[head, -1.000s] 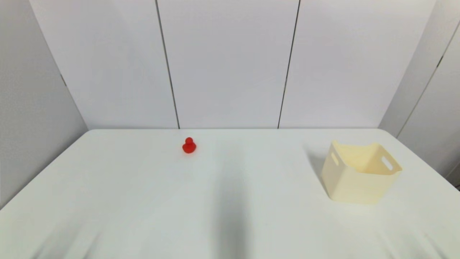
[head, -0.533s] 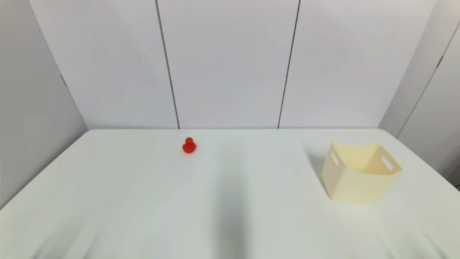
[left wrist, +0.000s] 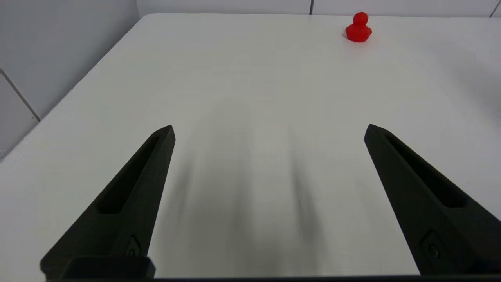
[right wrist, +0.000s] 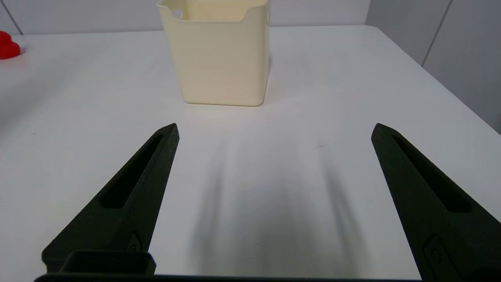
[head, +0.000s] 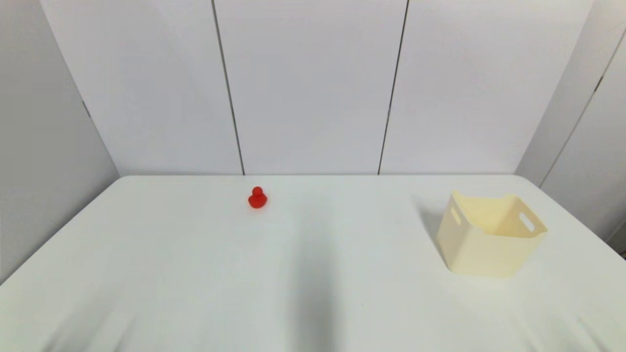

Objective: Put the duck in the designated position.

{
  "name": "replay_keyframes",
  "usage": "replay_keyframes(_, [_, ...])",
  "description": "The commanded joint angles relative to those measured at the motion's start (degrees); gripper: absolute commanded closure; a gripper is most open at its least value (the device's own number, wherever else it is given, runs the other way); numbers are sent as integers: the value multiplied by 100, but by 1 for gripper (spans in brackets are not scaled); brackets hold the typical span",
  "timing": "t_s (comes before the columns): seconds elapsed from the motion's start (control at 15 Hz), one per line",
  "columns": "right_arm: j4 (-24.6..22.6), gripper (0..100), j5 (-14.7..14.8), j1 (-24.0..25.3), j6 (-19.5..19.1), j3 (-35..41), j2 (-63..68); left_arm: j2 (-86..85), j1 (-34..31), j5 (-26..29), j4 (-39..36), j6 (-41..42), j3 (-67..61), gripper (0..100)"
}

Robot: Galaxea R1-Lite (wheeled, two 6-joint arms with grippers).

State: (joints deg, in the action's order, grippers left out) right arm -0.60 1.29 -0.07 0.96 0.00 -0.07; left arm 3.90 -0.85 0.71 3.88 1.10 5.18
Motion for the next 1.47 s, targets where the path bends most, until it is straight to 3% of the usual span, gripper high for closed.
replay_keyframes(0.07, [-2,0,3,-1,0,0,7,2001,15,26,553,251,1714,0])
replay_keyframes(0.33, [-2,0,-6,7,0,0,7,4312,147,35,553,506,3261,0])
replay_keyframes(0.6, [-2,0,3,-1,0,0,7,6430,701,61,395,558,4377,0])
replay_keyframes(0.93, [-2,0,3,-1,0,0,7,8162,1219,61,-396,479,4694,0])
replay_keyframes(1.07, [-2,0,3,-1,0,0,7,8865,1412,70,-634,84,4922,0])
replay_keyframes(1.47, [-2,0,3,-1,0,0,7,10086,1764,70,87,-136,6636,0])
